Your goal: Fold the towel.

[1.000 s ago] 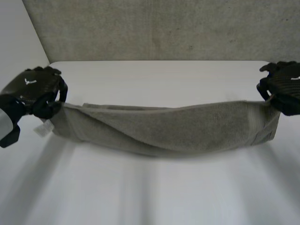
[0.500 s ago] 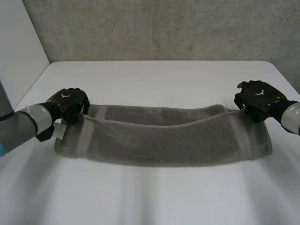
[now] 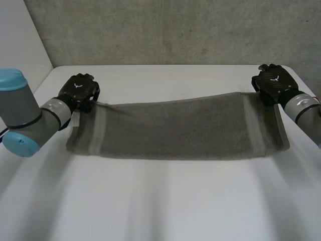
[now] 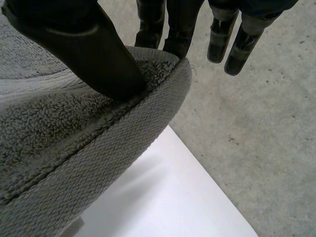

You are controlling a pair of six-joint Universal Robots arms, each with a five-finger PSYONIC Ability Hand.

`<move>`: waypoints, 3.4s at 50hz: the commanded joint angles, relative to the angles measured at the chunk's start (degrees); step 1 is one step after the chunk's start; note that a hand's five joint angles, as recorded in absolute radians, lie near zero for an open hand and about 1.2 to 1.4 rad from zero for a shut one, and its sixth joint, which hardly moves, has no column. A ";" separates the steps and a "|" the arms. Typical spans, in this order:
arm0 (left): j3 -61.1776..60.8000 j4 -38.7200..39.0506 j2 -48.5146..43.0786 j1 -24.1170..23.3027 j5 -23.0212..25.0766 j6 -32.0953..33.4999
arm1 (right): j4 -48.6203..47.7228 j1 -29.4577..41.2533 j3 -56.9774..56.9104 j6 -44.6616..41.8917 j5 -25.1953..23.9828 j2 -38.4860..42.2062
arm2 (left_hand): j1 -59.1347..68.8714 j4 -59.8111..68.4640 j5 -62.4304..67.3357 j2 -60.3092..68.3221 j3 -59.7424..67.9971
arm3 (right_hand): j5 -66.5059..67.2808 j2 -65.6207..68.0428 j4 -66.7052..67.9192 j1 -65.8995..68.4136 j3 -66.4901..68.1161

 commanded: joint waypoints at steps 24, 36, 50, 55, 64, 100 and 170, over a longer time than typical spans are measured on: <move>-3.81 -0.41 5.11 -0.75 -3.34 0.01 | 5.24 -0.66 9.93 -0.65 5.71 -9.83 | -65.03 -2.88 -65.92 -65.17 -2.46 | -66.19 -65.59 -3.42 -65.20 -0.37; -22.86 -1.20 17.05 -0.75 -2.72 0.45 | 7.36 -4.69 29.79 -2.57 -0.60 -22.51 | -65.03 -2.88 -65.92 -65.17 -2.46 | -63.48 -62.88 -3.42 -62.49 -0.37; -32.63 -1.02 22.08 -0.13 -2.11 -0.42 | 5.34 -9.80 34.56 -8.12 -5.54 -17.17 | -65.03 -2.88 -65.92 -65.17 -2.46 | -48.15 -47.55 -3.42 -47.15 -0.37; -33.16 -0.85 22.08 -0.48 -1.93 -0.60 | 2.44 -10.24 33.33 -8.29 -6.68 -12.59 | -65.03 -2.88 -65.92 -65.17 -2.46 | -31.87 -31.27 -3.42 -30.88 -0.37; -33.25 -0.41 22.25 -0.13 -1.93 -0.69 | 1.73 -13.75 31.74 -10.40 -7.21 -10.73 | -65.03 -2.88 -65.92 -65.17 -2.46 | 3.81 4.41 -3.42 4.80 -0.37; -34.13 -0.41 25.59 0.22 -2.02 -0.78 | -0.30 36.23 12.42 -5.65 2.97 -10.77 | -65.03 -2.88 -65.92 -65.17 -2.46 | -9.45 -8.86 -3.42 -8.46 -0.37; -21.12 -0.05 9.77 -25.01 -11.51 -25.30 | -7.67 13.40 38.69 21.94 4.57 -15.83 | -65.03 -2.88 -65.92 -65.17 -2.46 | -52.82 -52.22 -3.42 -51.83 -0.37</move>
